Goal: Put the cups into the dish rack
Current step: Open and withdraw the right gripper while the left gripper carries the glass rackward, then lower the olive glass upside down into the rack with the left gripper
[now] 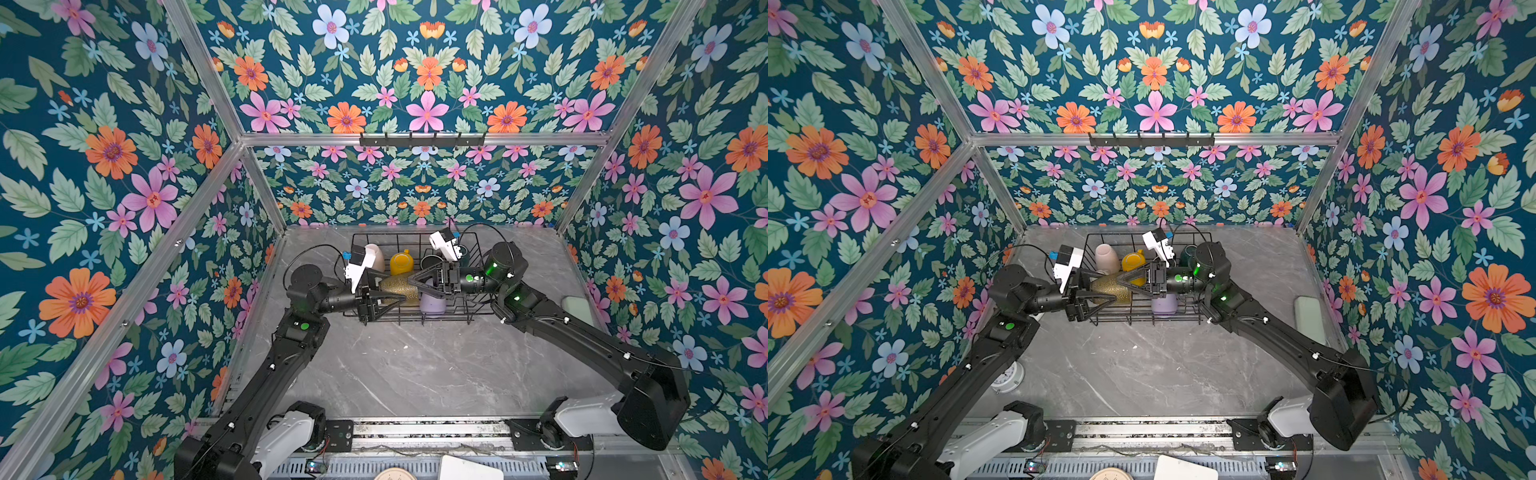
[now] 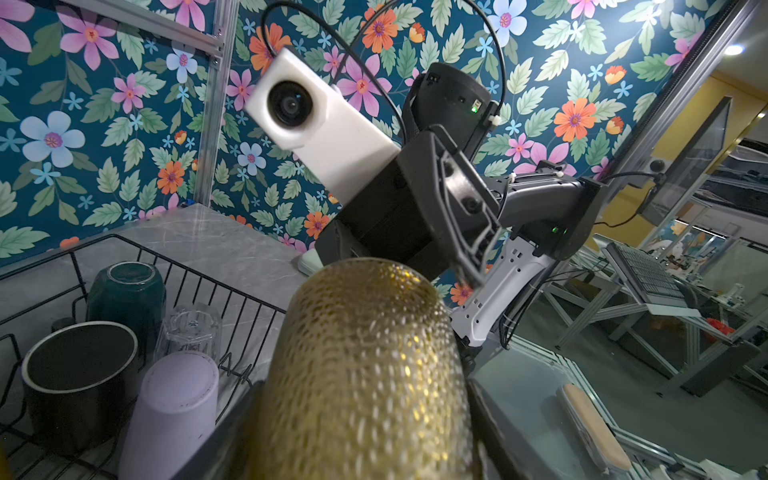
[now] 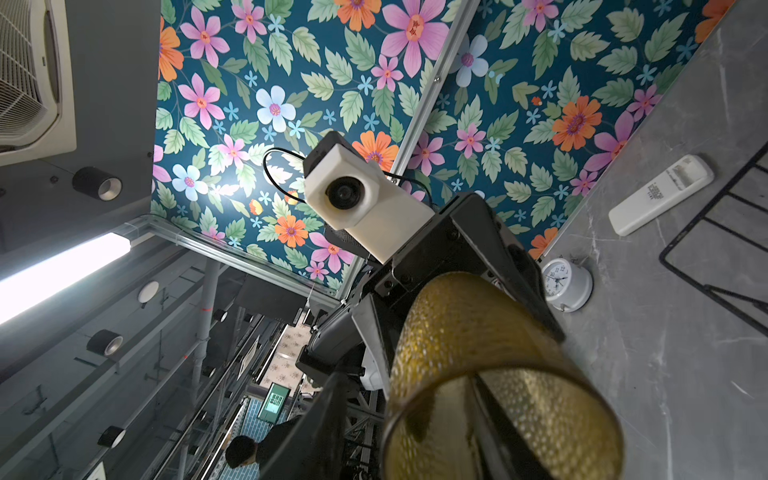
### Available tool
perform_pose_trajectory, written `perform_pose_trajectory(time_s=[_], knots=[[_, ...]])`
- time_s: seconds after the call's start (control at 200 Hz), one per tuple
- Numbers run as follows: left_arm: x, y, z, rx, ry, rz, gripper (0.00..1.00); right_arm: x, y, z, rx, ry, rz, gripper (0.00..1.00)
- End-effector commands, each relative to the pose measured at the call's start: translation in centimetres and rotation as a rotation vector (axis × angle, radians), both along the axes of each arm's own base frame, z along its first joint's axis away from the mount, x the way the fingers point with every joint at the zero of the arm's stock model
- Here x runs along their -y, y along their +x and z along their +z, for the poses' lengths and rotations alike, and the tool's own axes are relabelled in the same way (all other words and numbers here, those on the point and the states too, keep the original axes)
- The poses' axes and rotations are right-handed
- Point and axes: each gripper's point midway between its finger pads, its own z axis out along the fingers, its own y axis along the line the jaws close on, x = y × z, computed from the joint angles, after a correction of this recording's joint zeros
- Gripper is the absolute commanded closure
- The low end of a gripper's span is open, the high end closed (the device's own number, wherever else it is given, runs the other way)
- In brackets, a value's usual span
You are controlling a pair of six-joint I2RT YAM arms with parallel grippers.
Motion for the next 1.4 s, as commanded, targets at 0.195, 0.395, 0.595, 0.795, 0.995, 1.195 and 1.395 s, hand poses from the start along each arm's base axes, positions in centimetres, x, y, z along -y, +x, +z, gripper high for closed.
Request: perform_pose_trajectory(time_s=[0.195, 0.395, 0.595, 0.795, 0.995, 1.195, 1.395], knots=[[-0.4, 2.7, 0.0, 0.001, 0.081, 0.15, 0.94, 7.0, 2.8, -2.7, 0.088, -0.26, -0.388, 0.14], [-1.2, 5.5, -0.7, -0.046, 0.141, 0.3, 0.95, 12.8, 3.5, -5.2, 0.133, -0.471, -0.639, 0.06], [-1.7, 8.3, -1.8, -0.136, 0.226, 0.404, 0.97, 16.5, 3.4, -6.5, 0.144, -0.574, -0.773, 0.01], [-1.9, 10.0, -2.9, -0.204, 0.3, 0.466, 0.98, 18.4, 3.4, -7.1, 0.15, -0.613, -0.855, 0.01], [-1.7, 11.2, -4.6, -0.269, 0.402, 0.505, 0.98, 18.8, 3.3, -7.4, 0.164, -0.635, -0.868, 0.01], [-0.5, 11.9, -6.9, -0.296, 0.553, 0.544, 0.98, 19.2, 3.2, -7.8, 0.172, -0.646, -0.878, 0.01], [0.9, 12.8, -10.1, -0.319, 0.739, 0.576, 0.99, 19.2, 3.1, -8.2, 0.179, -0.655, -0.871, 0.01]])
